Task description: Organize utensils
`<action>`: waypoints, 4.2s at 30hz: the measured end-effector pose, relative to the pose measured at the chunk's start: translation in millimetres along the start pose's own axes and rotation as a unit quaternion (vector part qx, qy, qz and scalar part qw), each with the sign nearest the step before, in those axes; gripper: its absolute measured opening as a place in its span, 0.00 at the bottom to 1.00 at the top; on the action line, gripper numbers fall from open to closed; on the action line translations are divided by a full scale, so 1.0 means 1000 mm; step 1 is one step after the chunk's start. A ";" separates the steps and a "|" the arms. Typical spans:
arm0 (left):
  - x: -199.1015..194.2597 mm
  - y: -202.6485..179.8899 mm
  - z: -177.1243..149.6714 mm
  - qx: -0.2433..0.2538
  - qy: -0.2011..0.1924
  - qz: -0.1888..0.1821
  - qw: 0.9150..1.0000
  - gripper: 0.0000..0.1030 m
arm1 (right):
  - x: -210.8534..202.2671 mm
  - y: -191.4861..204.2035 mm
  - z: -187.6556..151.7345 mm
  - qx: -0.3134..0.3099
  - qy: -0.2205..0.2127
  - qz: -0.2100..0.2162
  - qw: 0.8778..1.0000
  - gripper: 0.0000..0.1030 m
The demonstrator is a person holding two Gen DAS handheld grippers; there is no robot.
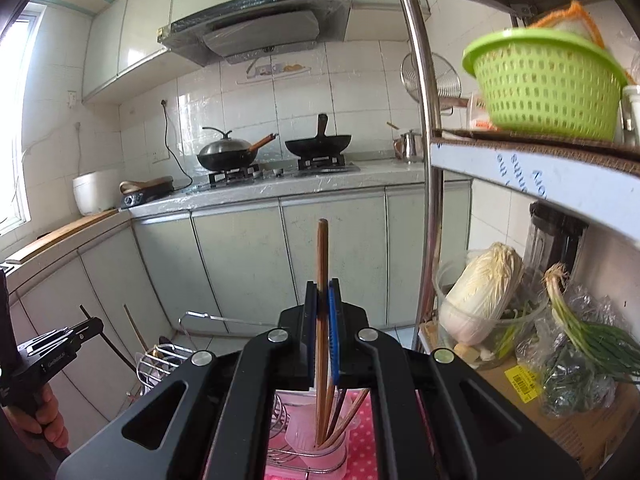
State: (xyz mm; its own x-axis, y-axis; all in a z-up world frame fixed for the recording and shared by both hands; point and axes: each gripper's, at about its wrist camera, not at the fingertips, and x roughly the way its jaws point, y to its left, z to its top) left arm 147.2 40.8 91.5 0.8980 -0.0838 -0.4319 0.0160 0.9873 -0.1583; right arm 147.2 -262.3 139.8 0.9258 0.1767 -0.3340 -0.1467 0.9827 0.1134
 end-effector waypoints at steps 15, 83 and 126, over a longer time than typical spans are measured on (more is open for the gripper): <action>0.044 -0.010 -0.032 0.009 0.062 -0.001 0.998 0.04 | 0.033 0.013 -0.046 -0.013 0.069 0.013 0.997 0.06; -0.060 -0.023 -0.038 0.021 -0.003 -0.001 1.000 0.65 | -0.078 0.052 -0.051 -0.032 0.005 0.016 0.999 0.56; -0.076 -0.032 -0.132 0.032 0.051 0.028 0.998 0.55 | -0.077 0.067 -0.170 -0.029 0.072 -0.017 0.997 0.63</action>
State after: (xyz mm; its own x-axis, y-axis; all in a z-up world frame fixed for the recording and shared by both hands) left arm 20.4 -2.0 12.0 0.8488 -0.0394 -0.5273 -0.0015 0.9970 -0.0769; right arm 7.2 -200.6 13.5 0.8716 0.1460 -0.4679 -0.1408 0.9890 0.0462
